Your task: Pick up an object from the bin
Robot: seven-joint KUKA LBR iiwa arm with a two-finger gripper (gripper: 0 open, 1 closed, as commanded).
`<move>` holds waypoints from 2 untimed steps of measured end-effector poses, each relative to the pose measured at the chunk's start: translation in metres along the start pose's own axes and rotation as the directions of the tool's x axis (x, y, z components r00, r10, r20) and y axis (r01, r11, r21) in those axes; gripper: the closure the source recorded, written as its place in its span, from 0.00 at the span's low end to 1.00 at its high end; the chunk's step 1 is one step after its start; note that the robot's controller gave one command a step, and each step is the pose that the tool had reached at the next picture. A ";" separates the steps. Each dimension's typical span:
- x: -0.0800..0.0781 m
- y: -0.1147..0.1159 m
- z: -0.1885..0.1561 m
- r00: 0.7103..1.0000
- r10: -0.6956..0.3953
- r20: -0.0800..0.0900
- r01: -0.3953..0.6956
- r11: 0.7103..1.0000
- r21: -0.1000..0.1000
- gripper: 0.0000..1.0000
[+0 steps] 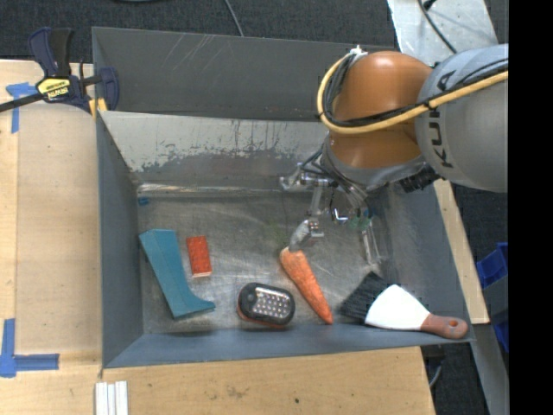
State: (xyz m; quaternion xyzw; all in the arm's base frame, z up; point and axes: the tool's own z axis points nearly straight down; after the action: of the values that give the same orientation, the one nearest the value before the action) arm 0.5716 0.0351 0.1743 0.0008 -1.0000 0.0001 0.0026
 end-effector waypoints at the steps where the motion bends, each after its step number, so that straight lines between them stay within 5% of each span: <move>1: -0.002 0.000 -0.005 1.000 0.001 0.009 -0.001 1.000 -0.001 0.00; 2: 0.034 -0.016 0.019 0.984 -0.180 0.016 0.180 0.984 0.001 0.00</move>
Offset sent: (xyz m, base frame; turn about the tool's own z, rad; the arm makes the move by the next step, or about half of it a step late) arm -0.0888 -0.0467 -0.0575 -0.4162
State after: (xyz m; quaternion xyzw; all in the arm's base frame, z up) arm 0.5377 0.0186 0.1551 0.0910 -0.9958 -0.0002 -0.0055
